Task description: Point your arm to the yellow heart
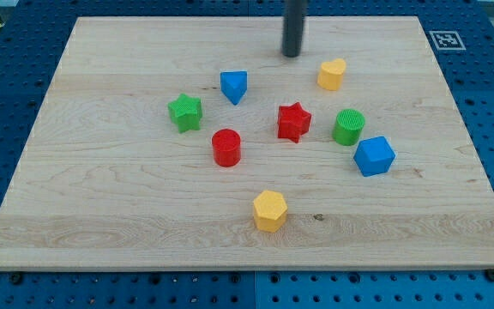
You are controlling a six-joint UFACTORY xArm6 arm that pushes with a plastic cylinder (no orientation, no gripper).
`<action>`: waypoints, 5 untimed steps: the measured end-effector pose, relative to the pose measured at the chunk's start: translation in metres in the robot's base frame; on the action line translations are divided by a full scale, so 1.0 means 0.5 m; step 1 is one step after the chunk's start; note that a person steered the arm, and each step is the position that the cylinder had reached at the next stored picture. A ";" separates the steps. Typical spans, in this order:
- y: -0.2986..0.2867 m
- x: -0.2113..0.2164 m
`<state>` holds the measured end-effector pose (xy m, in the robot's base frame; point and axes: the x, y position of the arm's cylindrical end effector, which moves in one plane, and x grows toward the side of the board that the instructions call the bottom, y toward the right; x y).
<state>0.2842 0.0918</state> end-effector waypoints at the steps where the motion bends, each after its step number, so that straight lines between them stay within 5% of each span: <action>1: 0.100 0.001; 3: 0.180 0.104; 5: 0.112 0.123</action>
